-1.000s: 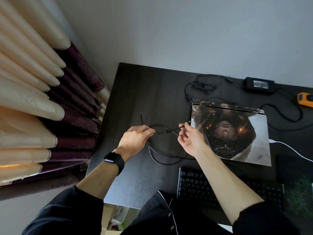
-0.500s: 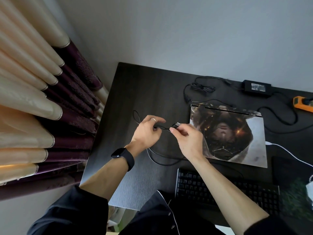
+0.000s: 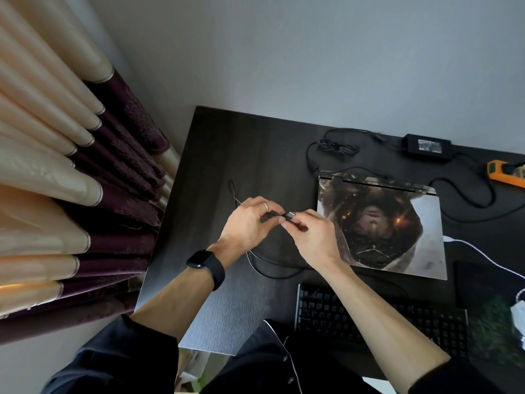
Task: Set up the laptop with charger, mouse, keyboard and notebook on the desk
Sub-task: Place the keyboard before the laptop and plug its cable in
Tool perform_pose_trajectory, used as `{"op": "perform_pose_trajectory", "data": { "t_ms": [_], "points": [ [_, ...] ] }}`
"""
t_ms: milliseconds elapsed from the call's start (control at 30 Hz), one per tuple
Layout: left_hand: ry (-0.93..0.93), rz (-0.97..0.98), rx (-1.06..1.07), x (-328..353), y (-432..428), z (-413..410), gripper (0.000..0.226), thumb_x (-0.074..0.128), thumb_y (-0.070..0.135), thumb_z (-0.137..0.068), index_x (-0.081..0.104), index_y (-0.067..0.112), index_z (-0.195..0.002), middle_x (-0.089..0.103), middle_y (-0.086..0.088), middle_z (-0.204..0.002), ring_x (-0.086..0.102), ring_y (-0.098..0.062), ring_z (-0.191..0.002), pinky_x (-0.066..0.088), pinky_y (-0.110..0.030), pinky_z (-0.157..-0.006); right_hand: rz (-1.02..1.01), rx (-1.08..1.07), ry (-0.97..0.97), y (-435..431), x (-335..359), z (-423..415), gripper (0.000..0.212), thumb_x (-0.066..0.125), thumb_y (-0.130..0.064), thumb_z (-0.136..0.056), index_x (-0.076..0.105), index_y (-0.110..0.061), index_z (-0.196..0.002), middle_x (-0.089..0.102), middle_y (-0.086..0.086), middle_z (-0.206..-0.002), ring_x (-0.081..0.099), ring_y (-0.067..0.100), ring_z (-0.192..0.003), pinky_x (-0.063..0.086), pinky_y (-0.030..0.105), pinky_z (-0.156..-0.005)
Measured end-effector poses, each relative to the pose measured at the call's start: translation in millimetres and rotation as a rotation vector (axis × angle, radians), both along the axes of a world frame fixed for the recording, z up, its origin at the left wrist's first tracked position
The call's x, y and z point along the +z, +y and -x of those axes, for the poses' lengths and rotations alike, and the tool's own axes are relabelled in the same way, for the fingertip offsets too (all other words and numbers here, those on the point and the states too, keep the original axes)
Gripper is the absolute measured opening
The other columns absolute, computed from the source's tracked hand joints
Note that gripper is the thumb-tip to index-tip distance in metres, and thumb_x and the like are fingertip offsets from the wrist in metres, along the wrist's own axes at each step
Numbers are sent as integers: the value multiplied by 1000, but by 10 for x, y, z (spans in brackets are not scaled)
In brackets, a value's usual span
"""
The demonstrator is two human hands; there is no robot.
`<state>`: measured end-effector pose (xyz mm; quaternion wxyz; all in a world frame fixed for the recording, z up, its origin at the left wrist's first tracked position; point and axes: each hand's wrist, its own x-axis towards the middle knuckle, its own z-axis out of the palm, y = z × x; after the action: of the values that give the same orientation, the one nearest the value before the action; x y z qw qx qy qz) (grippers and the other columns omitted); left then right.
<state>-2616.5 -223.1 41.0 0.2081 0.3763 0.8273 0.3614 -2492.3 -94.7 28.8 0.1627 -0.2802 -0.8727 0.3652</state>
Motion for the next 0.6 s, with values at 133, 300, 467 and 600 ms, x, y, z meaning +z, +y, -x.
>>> {"op": "perform_pose_trajectory", "data": {
  "t_ms": [133, 300, 467, 600],
  "points": [
    [37, 49, -14, -38, -53, 7, 12, 63, 30, -95, 64, 29, -106, 65, 13, -98, 54, -9, -92, 52, -36, -80, 181, 22, -74, -22, 17, -27, 17, 76, -16, -87, 78, -18, -103, 69, -9, -83, 65, 9, -71, 50, 18, -70],
    [33, 90, -53, -87, -85, 6, 10, 58, 24, -98, 60, 24, -108, 64, 9, -95, 54, -14, -91, 50, -38, -81, 382, -33, -58, -56, 45, -112, 15, 72, -20, -91, 76, -20, -105, 74, -10, -84, 72, 11, -75, 57, 26, -78],
    [31, 79, -85, -136, -88, -41, 13, 56, 25, -98, 57, 26, -111, 64, 9, -104, 58, -12, -96, 53, -39, -82, 313, -33, -26, -73, 65, -149, 9, 73, -21, -91, 78, -18, -96, 75, -8, -82, 71, 13, -73, 58, 32, -75],
    [111, 151, -113, -118, -59, -91, 31, 60, 38, -95, 57, 27, -124, 61, 10, -123, 53, -10, -116, 52, -35, -90, 310, -30, -25, -86, 73, -171, 6, 75, -21, -88, 80, -18, -90, 75, -8, -78, 70, 8, -73, 57, 25, -73]
  ]
}}
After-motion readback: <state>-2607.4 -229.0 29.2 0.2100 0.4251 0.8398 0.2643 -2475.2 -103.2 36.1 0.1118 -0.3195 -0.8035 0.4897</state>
